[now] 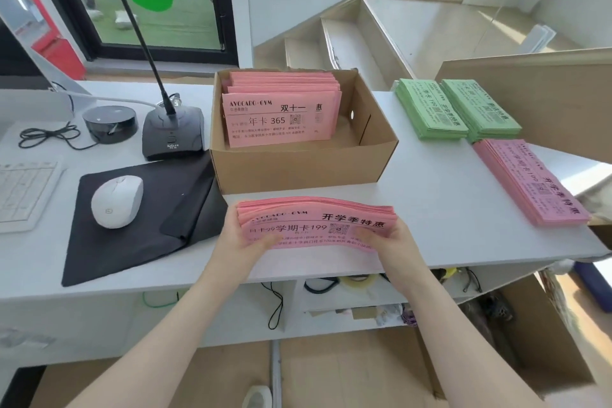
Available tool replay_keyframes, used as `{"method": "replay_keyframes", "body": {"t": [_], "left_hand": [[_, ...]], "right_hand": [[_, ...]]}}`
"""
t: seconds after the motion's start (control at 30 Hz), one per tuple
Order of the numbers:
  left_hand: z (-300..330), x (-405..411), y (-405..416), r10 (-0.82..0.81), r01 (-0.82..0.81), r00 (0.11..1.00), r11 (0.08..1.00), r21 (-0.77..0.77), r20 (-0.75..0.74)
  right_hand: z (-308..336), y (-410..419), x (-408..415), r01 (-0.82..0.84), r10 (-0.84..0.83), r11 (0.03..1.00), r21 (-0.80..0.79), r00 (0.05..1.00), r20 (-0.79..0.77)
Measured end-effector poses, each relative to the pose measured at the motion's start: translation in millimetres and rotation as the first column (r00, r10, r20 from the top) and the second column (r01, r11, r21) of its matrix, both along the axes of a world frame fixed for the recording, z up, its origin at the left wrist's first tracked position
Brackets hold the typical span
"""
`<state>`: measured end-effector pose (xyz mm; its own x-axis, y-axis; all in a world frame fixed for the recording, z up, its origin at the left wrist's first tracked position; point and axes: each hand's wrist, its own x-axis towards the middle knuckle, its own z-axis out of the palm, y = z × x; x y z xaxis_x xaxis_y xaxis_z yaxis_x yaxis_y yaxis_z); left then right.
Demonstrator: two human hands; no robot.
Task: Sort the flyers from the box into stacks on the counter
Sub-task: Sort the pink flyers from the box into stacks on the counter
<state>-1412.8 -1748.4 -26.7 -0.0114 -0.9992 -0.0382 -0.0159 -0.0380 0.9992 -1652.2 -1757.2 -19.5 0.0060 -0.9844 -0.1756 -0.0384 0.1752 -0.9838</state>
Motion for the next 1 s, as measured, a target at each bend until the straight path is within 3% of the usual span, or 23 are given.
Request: {"method": "replay_keyframes", "body": {"t": [0.23, 0.37, 0.47, 0.63, 0.8, 1.0], "left_hand": [[5, 13, -22, -0.051, 0.051, 0.999, 0.996, -0.077, 0.002], [-13, 19, -28, -0.244, 0.265, 0.93, 0.963, -0.041, 0.276], [-20, 23, -36, -0.252, 0.279, 0.895, 0.96, -0.022, 0.368], [-1, 6, -43, -0.285, 0.321, 0.902, 0.945, -0.064, 0.323], [22, -35, -55, -0.397, 0.411, 0.91, 0.903, -0.128, 0.121], [35, -106, -73, -0.445, 0.442, 0.895, 0.894, -0.066, -0.027]], "right_hand": [[21, -7, 4, 0.113, -0.112, 0.984, -0.138, 0.994, 0.017], [-2, -2, 10, 0.073, -0.077, 0.996, -0.061, 0.994, -0.076], [-9, -1, 11, 0.071, -0.075, 0.997, -0.042, 0.991, -0.106], [-5, 6, -6, 0.182, -0.186, 0.981, -0.063, 0.98, -0.072], [11, 19, -47, 0.309, -0.309, 0.95, -0.036, 0.951, 0.011], [33, 34, -114, 0.455, -0.454, 0.887, -0.072, 0.89, 0.034]]}}
